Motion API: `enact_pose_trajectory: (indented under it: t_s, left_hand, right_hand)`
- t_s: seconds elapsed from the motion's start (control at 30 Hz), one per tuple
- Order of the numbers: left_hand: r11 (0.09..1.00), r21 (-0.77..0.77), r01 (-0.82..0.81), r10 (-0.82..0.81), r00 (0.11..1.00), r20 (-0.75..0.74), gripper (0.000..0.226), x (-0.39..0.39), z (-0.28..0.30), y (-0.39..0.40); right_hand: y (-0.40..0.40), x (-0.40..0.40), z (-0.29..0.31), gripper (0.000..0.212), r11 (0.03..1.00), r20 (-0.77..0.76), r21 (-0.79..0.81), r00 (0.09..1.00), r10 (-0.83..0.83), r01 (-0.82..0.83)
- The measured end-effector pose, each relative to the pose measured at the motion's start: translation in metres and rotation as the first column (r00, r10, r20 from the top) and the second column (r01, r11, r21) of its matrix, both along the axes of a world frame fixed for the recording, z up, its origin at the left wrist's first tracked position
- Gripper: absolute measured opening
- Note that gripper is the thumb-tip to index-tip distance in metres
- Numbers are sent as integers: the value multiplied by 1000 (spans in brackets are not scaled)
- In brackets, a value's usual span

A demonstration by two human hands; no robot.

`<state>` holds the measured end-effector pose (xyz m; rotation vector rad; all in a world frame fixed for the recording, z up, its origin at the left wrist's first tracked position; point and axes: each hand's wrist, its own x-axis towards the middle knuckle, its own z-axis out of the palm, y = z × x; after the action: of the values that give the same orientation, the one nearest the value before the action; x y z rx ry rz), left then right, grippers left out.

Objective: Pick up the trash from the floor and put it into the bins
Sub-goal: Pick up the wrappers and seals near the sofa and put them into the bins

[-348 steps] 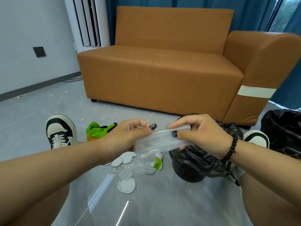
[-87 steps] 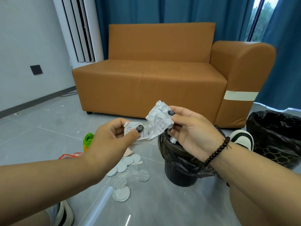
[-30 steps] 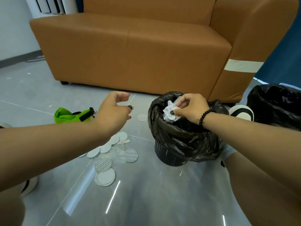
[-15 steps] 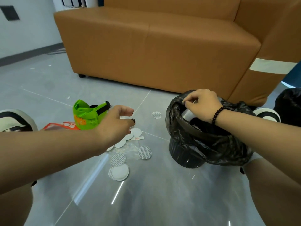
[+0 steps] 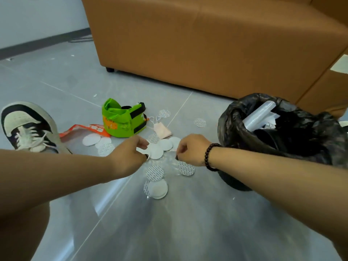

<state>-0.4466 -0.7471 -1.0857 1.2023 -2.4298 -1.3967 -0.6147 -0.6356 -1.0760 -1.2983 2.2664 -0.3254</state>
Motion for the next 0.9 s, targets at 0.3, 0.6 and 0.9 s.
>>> enact_pose_trajectory:
  t_s: [0.3,0.6,0.9]
  left_hand:
    - [977,52,207,-214,942,260,38,24,-54,-4]
    - [956,99,275,-292,892,346,41,28,-77,2]
    - [959,60,277,-278,878,390,43,33,-66,-6]
  right_hand:
    - [5,35,-105,38,989,64,124,994,-84,75]
    - [-8,71,-128,70,967,-12,96,972,-234,234]
    - [8,56,-113,42,978,223,117,955,-194,172]
